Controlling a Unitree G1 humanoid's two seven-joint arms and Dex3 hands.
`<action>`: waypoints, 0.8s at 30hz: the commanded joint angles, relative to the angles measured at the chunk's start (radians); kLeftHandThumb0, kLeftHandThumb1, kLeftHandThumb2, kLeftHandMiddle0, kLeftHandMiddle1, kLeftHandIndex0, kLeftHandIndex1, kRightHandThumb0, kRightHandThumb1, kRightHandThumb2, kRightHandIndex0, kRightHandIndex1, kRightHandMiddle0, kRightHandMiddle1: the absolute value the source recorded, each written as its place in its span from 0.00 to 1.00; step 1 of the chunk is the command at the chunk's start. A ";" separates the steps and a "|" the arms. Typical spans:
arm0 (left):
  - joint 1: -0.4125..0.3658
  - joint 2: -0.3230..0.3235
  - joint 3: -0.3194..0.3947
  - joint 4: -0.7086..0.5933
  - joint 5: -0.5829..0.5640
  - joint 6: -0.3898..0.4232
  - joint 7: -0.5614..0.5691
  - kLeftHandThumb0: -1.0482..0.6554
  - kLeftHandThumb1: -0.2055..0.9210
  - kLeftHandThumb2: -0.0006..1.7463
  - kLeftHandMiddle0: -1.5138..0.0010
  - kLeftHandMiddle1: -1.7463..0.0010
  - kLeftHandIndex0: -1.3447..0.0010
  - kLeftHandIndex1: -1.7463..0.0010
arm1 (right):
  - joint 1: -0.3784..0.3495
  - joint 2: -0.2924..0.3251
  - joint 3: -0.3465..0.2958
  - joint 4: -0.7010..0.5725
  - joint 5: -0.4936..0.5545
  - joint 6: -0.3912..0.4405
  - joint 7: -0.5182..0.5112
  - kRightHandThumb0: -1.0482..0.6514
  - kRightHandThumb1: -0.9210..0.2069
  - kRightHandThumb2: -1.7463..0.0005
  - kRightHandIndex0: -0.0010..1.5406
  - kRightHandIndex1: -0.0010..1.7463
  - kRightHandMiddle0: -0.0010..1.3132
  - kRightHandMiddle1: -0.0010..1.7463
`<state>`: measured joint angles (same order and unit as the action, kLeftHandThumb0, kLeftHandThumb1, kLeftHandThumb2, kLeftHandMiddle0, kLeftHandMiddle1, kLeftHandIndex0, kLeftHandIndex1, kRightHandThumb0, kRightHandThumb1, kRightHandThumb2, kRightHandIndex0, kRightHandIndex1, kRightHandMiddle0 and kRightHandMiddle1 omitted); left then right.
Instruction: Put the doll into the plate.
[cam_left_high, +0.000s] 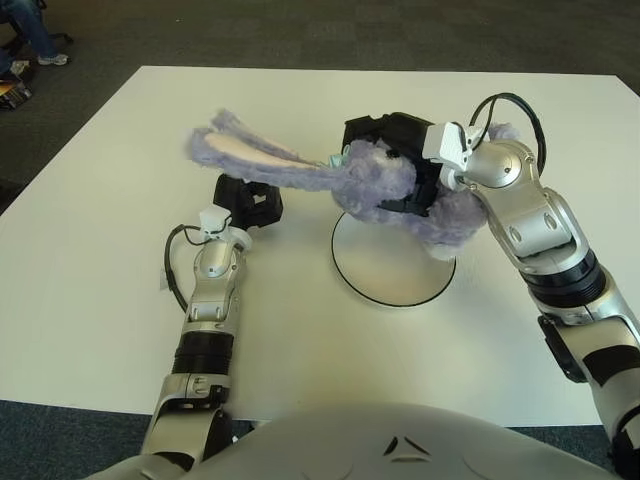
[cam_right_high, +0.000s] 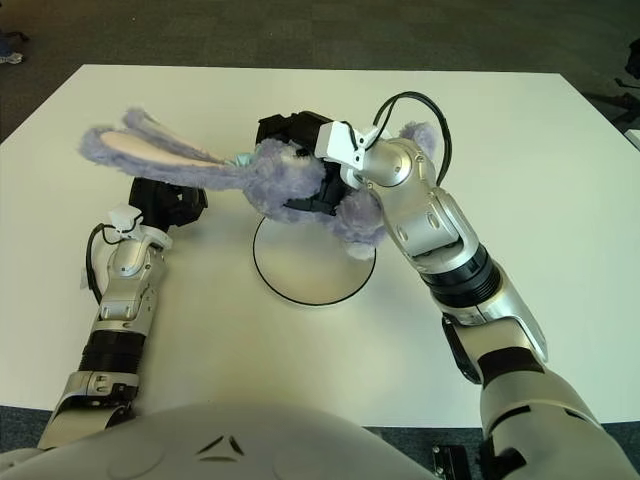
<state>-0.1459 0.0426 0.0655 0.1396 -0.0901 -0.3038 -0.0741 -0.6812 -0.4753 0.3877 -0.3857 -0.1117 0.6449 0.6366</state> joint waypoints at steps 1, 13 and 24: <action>0.042 -0.005 0.002 0.018 0.005 0.013 0.005 0.37 0.67 0.58 0.30 0.00 0.68 0.00 | -0.032 -0.025 0.010 0.013 -0.030 -0.041 0.021 0.61 0.68 0.14 0.50 0.98 0.36 1.00; 0.040 -0.002 0.003 0.018 0.008 0.017 0.006 0.37 0.67 0.59 0.28 0.00 0.68 0.00 | -0.051 -0.052 -0.003 0.037 -0.020 -0.073 0.101 0.67 0.50 0.31 0.36 0.95 0.31 0.95; 0.038 -0.001 0.001 0.022 0.011 0.010 0.006 0.37 0.67 0.59 0.28 0.00 0.68 0.00 | -0.053 -0.032 -0.034 0.047 0.035 -0.024 0.143 0.88 0.49 0.38 0.46 0.86 0.01 0.81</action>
<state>-0.1449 0.0474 0.0663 0.1382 -0.0890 -0.2922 -0.0741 -0.7052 -0.5034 0.3705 -0.3422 -0.0909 0.6151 0.7642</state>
